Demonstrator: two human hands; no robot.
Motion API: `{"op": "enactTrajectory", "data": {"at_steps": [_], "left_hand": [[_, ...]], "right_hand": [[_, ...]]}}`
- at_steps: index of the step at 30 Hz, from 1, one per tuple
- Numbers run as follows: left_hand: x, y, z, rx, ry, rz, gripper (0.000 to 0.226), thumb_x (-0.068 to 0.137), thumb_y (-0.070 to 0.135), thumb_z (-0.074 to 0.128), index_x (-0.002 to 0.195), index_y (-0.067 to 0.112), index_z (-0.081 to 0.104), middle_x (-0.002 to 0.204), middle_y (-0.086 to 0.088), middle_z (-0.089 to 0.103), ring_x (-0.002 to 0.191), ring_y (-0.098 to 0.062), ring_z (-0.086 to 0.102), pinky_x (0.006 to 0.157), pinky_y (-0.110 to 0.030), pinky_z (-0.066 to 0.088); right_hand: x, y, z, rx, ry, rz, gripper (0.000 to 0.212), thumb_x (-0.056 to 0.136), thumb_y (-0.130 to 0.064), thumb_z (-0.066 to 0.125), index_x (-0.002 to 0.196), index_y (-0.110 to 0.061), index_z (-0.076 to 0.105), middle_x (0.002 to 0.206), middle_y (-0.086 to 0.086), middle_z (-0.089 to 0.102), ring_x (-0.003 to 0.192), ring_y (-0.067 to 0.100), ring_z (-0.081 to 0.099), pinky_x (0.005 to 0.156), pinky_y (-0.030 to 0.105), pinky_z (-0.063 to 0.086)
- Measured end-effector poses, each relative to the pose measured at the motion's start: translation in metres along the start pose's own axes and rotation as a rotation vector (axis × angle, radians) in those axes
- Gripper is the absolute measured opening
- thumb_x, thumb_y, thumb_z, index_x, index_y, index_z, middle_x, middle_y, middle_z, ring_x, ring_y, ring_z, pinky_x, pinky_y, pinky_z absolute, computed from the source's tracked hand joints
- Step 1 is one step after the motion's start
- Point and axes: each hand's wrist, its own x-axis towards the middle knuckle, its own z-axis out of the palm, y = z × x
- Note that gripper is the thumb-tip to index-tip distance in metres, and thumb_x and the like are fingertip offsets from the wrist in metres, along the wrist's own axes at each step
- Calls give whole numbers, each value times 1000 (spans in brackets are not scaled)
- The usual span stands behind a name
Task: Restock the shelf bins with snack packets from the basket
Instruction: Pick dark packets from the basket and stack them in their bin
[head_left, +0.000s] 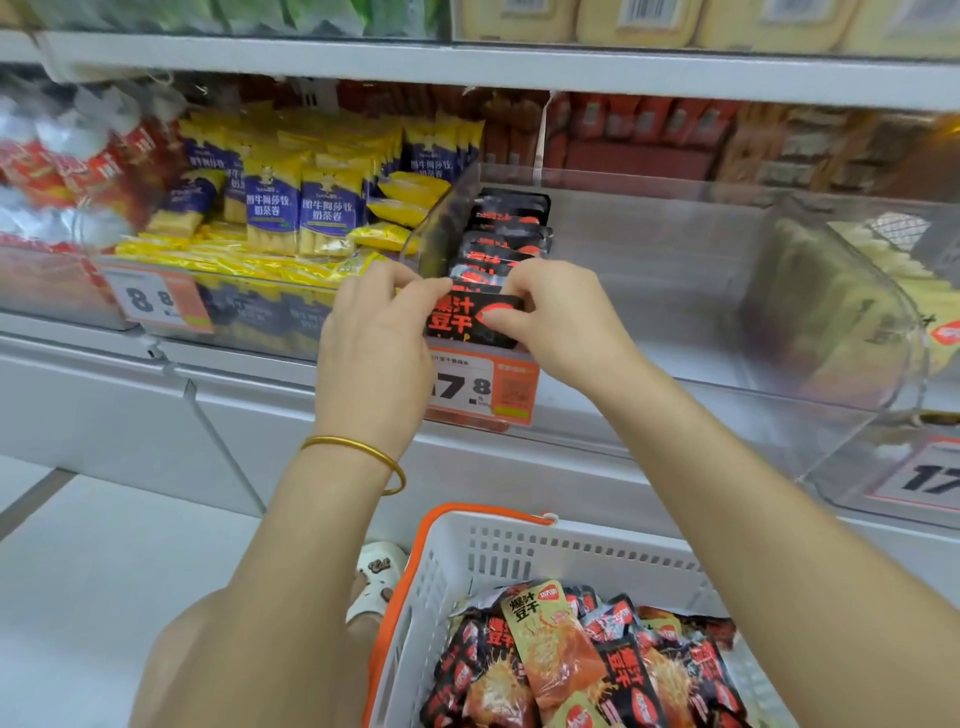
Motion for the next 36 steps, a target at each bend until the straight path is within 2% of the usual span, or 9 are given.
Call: {"op": "enactTrajectory", "data": {"at_steps": [4, 7, 11, 17, 21, 24, 28, 31, 36], "left_hand": [[-4, 2, 1, 24, 34, -1, 50, 79, 2, 33, 117, 9, 64, 107, -17, 57, 98, -39, 48, 78, -43, 41], [-10, 9, -8, -20, 92, -27, 46, 77, -3, 38, 114, 7, 64, 108, -17, 55, 99, -37, 48, 81, -36, 37], [-25, 27, -22, -83, 103, -28, 41, 71, -3, 39, 103, 5, 62, 101, -17, 55, 95, -35, 50, 79, -34, 35], [-80, 47, -1, -156, -356, -42, 32, 82, 4, 41, 102, 14, 64, 108, -3, 56, 107, -24, 49, 85, -41, 44], [-85, 49, 16, -89, -613, -82, 33, 85, 3, 41, 107, 15, 64, 115, -5, 59, 111, -25, 50, 90, -41, 45], [-88, 49, 21, -49, -707, -117, 34, 88, 4, 40, 111, 15, 62, 118, -5, 58, 111, -24, 51, 91, -39, 45], [-88, 48, 22, -35, -768, -128, 34, 89, 6, 40, 113, 16, 61, 120, -5, 59, 111, -25, 53, 92, -40, 46], [-89, 50, 24, -16, -816, -133, 33, 91, 7, 40, 114, 15, 61, 121, -6, 59, 111, -26, 54, 92, -40, 46], [-89, 54, 27, 24, -881, -105, 30, 92, 8, 42, 115, 16, 59, 118, -7, 60, 107, -27, 54, 90, -40, 47]], "right_hand": [[-5, 1, -6, 59, -14, 18, 27, 84, -30, 70, 80, -6, 58, 75, 4, 61, 77, 26, 62, 68, 39, 51], [-25, 5, -16, 87, 166, 10, 18, 80, -25, 72, 81, -16, 57, 77, -4, 61, 77, 19, 60, 74, 39, 50], [-78, 14, -27, 246, 356, -39, 16, 80, -14, 69, 78, -23, 56, 69, -12, 58, 66, 11, 57, 66, 23, 46], [-142, 81, 53, 120, -217, 216, 15, 88, -13, 62, 79, -24, 56, 74, -4, 63, 69, 17, 64, 68, 34, 53], [-176, 126, 121, -106, -628, 301, 9, 89, -15, 57, 94, -14, 65, 98, 3, 67, 96, 21, 61, 79, 30, 47], [-198, 130, 141, -62, -750, 312, 14, 92, -20, 57, 94, -10, 66, 101, 4, 68, 92, 19, 61, 77, 31, 48], [-207, 121, 149, 18, -954, 225, 37, 83, -45, 67, 65, -13, 61, 66, -5, 61, 63, 13, 52, 69, 30, 48], [-213, 117, 151, -133, -1039, 66, 33, 70, -53, 75, 65, -26, 57, 75, -12, 59, 81, 12, 44, 81, 36, 44], [-217, 119, 154, -165, -1014, 17, 17, 76, -29, 76, 73, -21, 62, 83, -8, 60, 91, 13, 39, 87, 38, 38]]}}
